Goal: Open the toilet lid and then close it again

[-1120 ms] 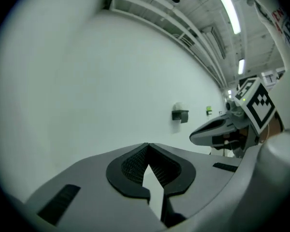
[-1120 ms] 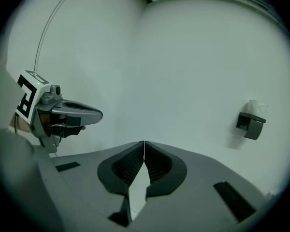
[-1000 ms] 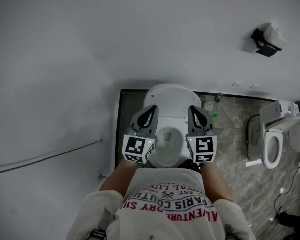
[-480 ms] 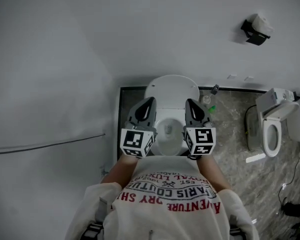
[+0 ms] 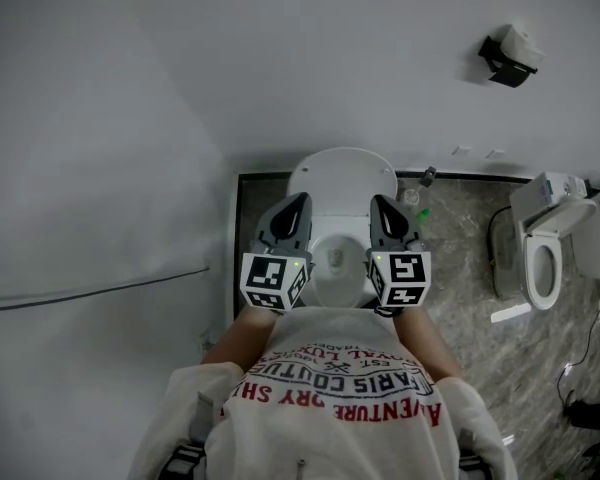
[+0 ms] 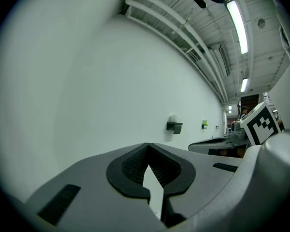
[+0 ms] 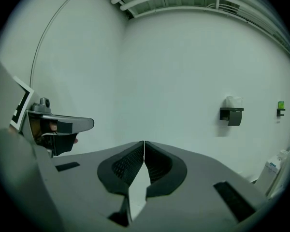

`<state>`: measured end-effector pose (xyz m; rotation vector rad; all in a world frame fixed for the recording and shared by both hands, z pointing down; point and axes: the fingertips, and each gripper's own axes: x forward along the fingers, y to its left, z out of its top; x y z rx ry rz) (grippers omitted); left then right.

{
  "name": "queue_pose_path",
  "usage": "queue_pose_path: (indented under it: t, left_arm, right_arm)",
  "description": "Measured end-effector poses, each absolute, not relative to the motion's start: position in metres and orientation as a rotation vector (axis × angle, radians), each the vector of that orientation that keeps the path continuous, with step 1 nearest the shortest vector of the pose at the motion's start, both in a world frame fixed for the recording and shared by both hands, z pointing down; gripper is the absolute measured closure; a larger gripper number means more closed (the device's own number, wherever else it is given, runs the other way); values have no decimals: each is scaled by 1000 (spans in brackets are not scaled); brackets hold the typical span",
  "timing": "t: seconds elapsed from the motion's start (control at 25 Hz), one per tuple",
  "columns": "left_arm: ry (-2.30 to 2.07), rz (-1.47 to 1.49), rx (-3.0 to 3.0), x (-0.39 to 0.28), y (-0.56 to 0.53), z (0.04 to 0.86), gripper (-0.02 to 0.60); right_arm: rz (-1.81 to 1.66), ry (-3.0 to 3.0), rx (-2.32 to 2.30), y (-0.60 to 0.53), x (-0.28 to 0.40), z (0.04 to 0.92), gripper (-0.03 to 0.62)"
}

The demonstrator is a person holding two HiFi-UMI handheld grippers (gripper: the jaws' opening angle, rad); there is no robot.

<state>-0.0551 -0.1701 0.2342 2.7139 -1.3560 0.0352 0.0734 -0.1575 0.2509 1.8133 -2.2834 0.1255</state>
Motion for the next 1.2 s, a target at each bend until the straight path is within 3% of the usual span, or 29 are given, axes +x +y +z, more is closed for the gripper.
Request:
queue_pose_path:
  t: [0.36,0.8,1.2]
  left_arm:
    - [-1334,27,2730,-45,-177,233,577]
    - [-1321,147,2556,-46,-200,298,575]
    - [-1337,525,2590,-18,-248,362,575]
  right_arm:
    - [140,-2286,1778,-163,82,257,577]
    - [332,-2328,1598,-188,78,308,577]
    - [372,-2261,1399,-242,107,360,576]
